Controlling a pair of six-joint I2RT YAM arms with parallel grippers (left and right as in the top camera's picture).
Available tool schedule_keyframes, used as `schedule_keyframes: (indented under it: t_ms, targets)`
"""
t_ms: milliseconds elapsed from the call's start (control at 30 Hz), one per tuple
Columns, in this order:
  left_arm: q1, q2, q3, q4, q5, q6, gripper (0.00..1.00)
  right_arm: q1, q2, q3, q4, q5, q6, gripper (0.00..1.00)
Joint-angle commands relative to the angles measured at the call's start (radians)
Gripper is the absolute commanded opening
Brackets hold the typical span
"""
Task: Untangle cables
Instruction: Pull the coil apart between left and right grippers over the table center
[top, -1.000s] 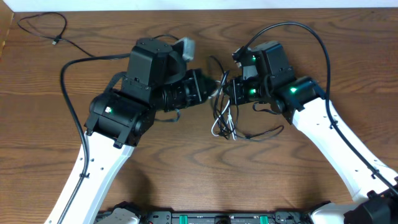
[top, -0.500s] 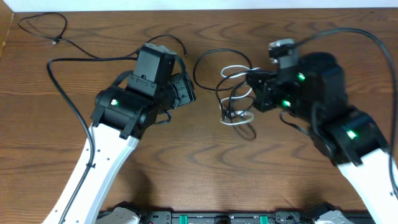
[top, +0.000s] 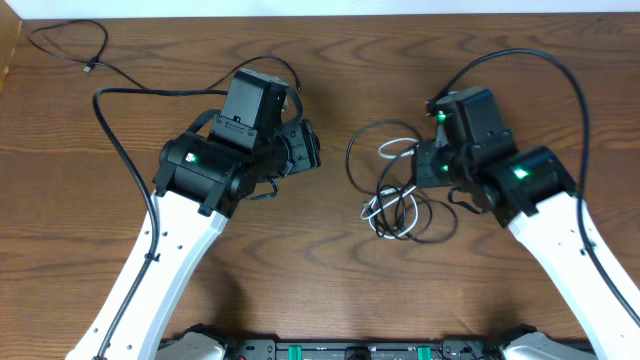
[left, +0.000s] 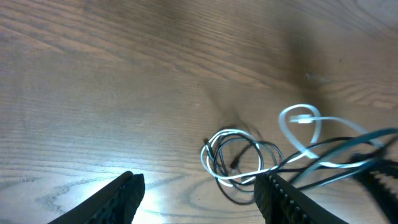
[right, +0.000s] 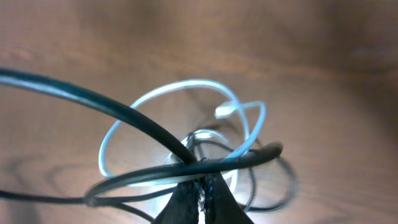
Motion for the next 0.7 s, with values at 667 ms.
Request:
schedule_keyframes:
  t_ms: [667]
  targets:
    - [0.002, 0.002, 0.003, -0.003, 0.053, 0.040, 0.62, 0.001, 0.061, 0.052, -0.175, -0.597, -0.224, 0.01]
